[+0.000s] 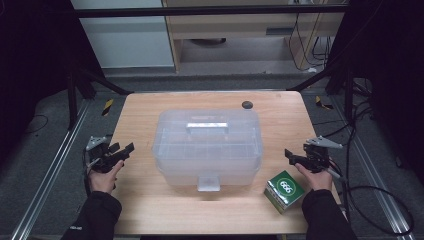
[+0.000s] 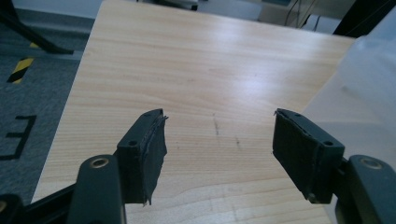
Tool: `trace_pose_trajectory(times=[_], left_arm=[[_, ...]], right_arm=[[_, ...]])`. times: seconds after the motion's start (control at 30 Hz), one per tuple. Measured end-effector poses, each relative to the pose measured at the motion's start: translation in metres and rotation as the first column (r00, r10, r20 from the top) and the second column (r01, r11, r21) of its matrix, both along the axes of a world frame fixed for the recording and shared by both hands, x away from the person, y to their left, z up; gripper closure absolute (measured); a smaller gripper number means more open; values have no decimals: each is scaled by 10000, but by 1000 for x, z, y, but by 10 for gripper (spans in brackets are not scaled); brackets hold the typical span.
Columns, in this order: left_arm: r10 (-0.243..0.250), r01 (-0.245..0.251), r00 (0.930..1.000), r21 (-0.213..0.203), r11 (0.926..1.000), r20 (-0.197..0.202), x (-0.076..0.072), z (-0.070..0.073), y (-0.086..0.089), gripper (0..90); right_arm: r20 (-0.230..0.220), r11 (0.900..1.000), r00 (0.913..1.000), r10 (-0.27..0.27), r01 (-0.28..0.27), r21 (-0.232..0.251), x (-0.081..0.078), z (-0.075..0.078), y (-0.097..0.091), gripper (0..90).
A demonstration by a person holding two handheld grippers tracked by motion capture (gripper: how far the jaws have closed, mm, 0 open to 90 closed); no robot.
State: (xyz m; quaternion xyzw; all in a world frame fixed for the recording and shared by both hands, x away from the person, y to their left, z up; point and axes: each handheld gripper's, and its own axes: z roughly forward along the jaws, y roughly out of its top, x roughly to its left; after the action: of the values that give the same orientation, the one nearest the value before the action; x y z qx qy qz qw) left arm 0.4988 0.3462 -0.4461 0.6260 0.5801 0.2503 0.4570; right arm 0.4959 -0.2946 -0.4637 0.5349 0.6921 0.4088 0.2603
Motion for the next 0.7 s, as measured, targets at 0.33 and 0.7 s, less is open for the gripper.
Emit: trace_pose_trajectory(times=[0.33, 0.7], left_arm=[[-697, 672, 9959, 451, 9967, 572, -7, 18, -9, 350], [-1660, 1439, 9726, 1392, 9797, 1626, -15, 43, -14, 273]], right_arm=[[637, 9999, 9979, -61, 67, -91, -13, 20, 0, 174], [499, 9975, 9975, 509, -483, -508, -12, 25, 14, 165]])
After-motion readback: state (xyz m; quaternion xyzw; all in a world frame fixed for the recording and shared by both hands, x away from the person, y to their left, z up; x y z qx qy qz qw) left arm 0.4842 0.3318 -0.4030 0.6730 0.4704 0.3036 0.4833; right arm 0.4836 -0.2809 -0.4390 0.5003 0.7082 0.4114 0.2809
